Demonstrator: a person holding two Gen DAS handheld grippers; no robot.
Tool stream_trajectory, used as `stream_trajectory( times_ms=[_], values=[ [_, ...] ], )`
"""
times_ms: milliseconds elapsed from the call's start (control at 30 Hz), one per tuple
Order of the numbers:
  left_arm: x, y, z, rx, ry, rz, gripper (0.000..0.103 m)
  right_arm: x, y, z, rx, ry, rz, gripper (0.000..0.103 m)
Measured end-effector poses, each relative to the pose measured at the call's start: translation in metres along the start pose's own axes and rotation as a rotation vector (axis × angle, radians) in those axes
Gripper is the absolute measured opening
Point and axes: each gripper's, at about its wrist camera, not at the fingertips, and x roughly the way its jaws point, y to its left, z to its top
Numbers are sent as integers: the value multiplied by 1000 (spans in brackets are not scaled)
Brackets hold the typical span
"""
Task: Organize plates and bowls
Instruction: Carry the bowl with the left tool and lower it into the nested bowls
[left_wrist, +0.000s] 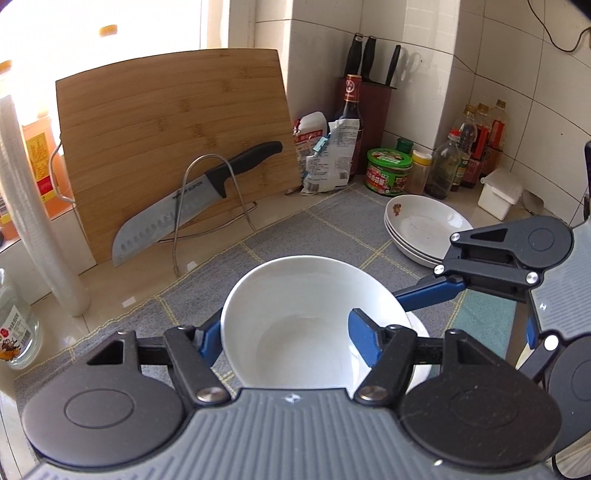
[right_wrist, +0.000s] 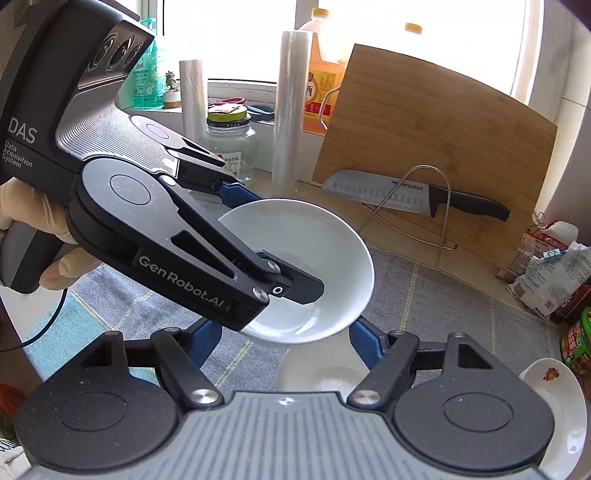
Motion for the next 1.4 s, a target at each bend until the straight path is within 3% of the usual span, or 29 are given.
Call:
stream_trajectory(
  times_ms=[367, 800, 1400],
  values=[
    [30, -35, 16, 49, 14, -74, 69, -15, -29, -30, 57, 17, -62, 80],
    [53, -44, 7, 33, 71, -108, 69, -4, -39, -54, 105, 74, -39, 80],
    [66, -43, -1, 32, 106, -118, 70, 5, -41, -55, 102, 118, -32, 80]
  ],
)
